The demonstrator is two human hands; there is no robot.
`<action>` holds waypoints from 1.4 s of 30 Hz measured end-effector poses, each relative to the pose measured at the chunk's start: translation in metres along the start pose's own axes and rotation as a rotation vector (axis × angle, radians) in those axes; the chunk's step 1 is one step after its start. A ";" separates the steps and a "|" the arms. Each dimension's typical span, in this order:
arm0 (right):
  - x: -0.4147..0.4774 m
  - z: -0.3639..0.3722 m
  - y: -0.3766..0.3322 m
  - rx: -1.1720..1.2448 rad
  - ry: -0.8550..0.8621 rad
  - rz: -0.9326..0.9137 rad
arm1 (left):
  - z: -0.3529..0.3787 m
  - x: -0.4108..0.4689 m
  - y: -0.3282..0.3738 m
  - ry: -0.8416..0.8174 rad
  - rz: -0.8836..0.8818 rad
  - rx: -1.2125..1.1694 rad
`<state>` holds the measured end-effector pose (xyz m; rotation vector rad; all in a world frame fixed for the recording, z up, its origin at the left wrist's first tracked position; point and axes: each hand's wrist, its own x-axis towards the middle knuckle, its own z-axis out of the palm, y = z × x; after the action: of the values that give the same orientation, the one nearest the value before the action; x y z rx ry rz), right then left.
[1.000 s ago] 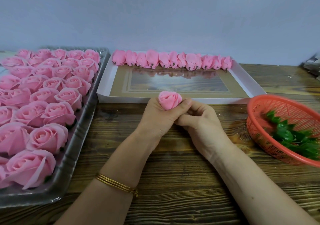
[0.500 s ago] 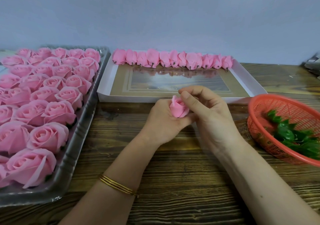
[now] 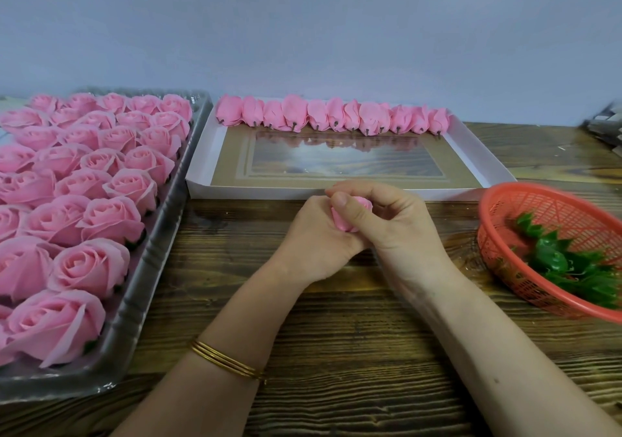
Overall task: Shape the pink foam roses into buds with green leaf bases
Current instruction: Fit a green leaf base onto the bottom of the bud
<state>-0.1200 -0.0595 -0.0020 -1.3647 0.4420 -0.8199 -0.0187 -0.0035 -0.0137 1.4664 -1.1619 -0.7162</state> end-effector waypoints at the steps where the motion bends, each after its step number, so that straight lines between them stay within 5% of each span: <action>1: 0.000 0.000 0.000 -0.011 0.002 0.006 | 0.000 0.000 0.000 -0.003 0.002 -0.019; 20: -0.002 -0.001 -0.002 -0.155 -0.087 0.123 | -0.001 -0.002 0.006 0.038 -0.057 0.013; 30: 0.007 -0.011 -0.009 0.193 0.047 0.116 | 0.005 -0.003 0.004 0.074 -0.125 0.037; 37: 0.003 -0.006 -0.006 -0.074 -0.037 0.008 | 0.002 -0.003 0.005 0.022 -0.047 0.066; 42: 0.003 -0.005 -0.003 -0.045 -0.072 0.020 | 0.001 -0.002 0.003 0.032 -0.057 0.131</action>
<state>-0.1223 -0.0653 0.0005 -1.4249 0.4196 -0.7456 -0.0207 -0.0016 -0.0117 1.6203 -1.1647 -0.6625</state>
